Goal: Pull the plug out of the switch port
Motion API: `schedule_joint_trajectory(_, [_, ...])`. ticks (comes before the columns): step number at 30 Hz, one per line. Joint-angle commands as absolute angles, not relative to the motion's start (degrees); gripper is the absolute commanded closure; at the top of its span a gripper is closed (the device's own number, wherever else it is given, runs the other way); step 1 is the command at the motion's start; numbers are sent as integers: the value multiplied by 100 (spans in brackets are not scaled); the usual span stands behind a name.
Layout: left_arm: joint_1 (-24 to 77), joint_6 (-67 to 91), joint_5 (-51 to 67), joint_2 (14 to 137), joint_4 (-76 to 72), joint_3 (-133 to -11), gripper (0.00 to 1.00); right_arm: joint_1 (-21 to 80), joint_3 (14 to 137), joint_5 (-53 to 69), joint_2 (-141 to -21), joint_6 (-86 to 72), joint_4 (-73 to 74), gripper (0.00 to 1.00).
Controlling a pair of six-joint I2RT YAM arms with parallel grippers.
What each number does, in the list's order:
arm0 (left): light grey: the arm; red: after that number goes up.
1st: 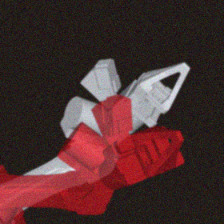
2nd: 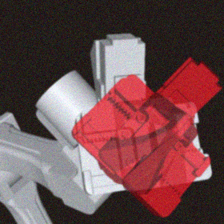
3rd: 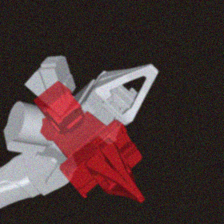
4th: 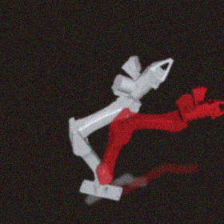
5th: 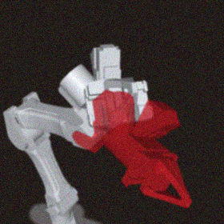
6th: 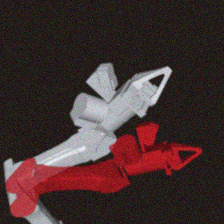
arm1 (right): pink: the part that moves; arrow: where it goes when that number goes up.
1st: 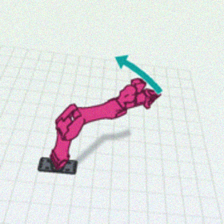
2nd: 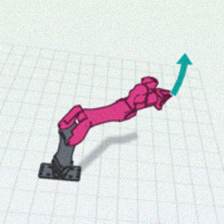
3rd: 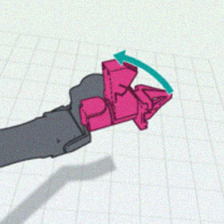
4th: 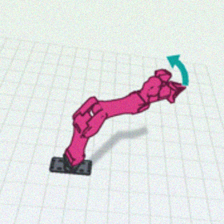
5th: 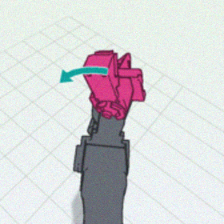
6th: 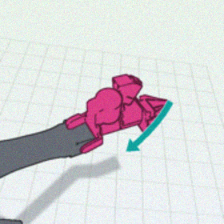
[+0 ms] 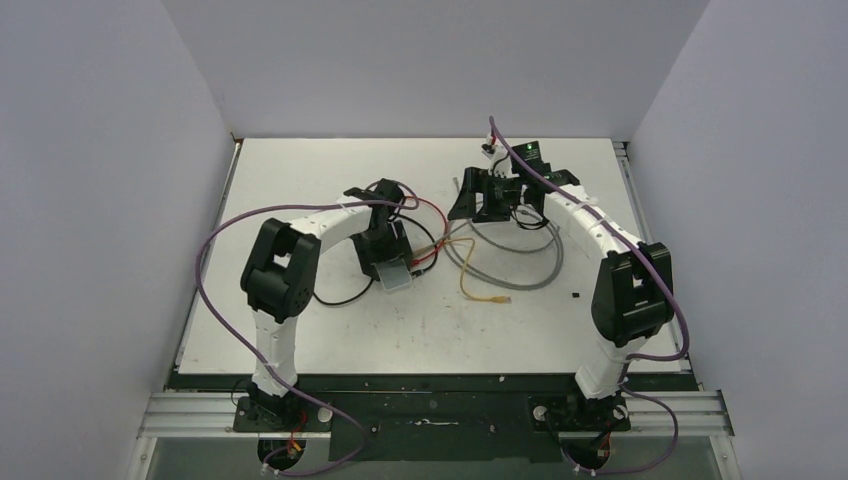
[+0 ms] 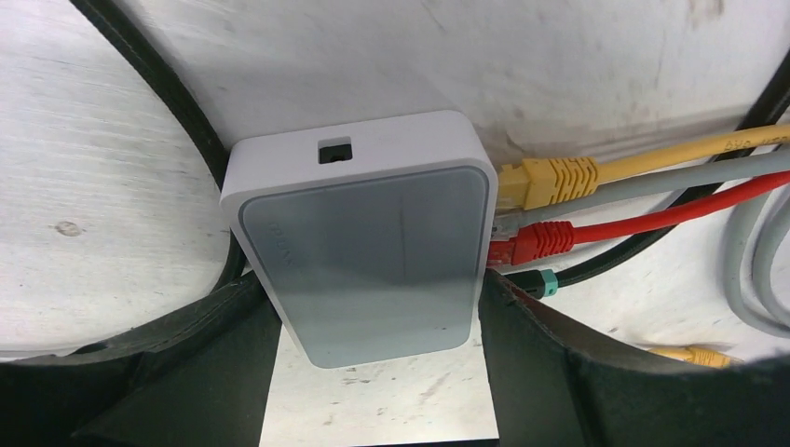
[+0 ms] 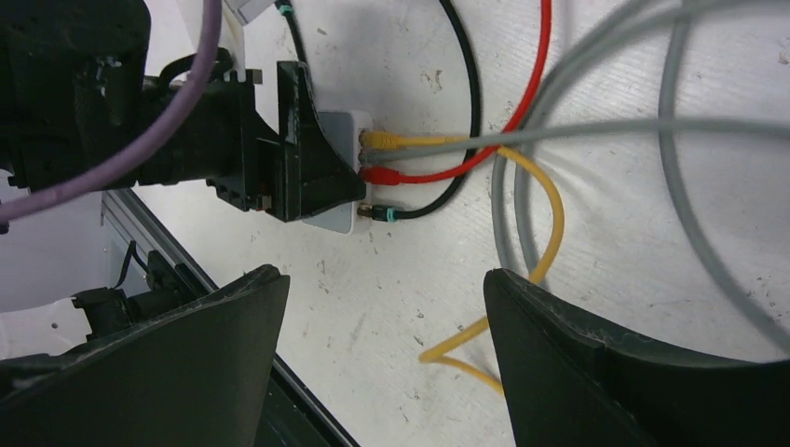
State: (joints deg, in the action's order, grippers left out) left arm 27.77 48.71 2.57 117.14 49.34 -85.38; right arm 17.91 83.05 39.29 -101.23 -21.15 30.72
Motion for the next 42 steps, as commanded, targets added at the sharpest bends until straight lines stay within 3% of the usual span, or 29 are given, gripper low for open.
schedule_joint_trajectory(1, [3184,3652,-165,11639,5224,-8444,54,1734,8441,3990,-9716,-1948,3097,21])
schedule_joint_trajectory(24, [3630,2210,-462,11380,4958,-8389,53,1537,7891,4576,-9846,-1808,2947,16])
schedule_joint_trajectory(38, [3630,2977,-682,10300,4650,-8045,21,1538,7834,4817,-9957,-1445,2883,4])
schedule_joint_trajectory(42, [3621,3086,-772,10049,4519,-7728,18,1537,7776,4993,-10025,-1500,2787,3])
